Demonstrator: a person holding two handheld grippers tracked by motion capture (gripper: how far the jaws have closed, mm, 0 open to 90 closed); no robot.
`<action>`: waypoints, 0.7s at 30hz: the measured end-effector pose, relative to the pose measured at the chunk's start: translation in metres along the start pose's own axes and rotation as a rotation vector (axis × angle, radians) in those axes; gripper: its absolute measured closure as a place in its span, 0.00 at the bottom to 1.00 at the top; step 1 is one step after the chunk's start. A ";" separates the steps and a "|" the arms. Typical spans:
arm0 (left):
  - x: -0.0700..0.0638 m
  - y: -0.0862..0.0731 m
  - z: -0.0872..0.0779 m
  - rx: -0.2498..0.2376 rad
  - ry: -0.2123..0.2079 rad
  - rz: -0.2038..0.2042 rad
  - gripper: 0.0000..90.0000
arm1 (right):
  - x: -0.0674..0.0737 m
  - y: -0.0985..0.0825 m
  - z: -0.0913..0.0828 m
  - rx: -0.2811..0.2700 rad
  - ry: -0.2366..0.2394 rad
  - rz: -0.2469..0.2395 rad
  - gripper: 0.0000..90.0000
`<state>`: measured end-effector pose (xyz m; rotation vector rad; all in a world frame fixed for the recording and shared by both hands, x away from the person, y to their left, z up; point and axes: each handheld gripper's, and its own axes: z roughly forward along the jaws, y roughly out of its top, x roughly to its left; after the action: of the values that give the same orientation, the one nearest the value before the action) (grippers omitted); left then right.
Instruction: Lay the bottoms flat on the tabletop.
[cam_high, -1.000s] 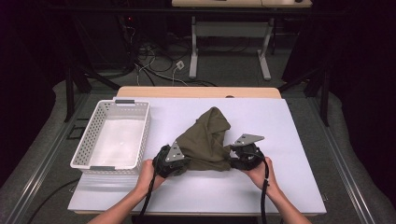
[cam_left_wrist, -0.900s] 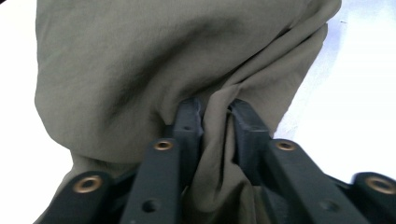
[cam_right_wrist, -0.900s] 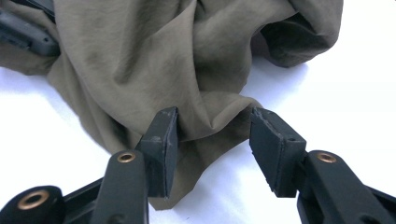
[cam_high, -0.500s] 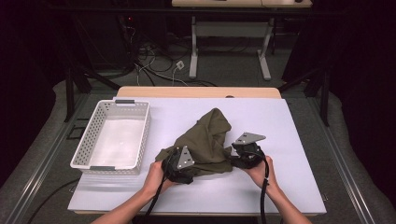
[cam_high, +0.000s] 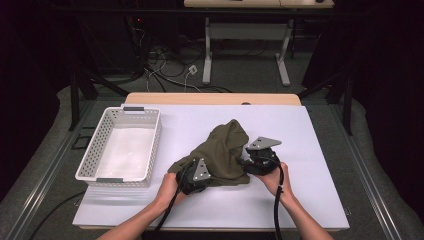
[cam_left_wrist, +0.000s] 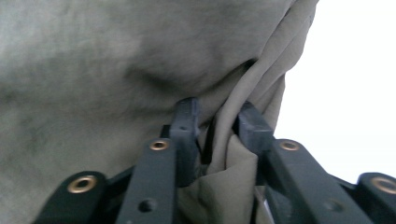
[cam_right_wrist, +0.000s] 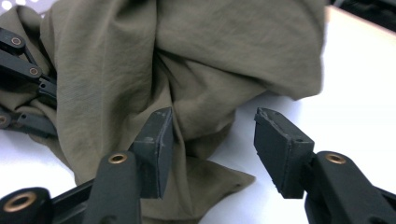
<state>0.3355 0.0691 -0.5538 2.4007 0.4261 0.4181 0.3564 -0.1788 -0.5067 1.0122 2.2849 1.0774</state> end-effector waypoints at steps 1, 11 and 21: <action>0.000 0.000 0.000 0.001 -0.001 -0.003 0.84 | 0.000 -0.001 0.002 0.003 0.008 0.005 0.53; -0.001 0.001 -0.008 -0.024 0.013 0.013 0.95 | 0.001 -0.004 0.006 -0.040 0.045 0.045 0.87; -0.002 0.002 -0.029 -0.080 0.045 0.024 0.96 | 0.005 -0.001 -0.006 -0.079 0.016 0.031 0.99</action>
<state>0.3226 0.0831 -0.5315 2.3250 0.3933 0.4920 0.3489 -0.1780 -0.5042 1.0137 2.2274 1.1825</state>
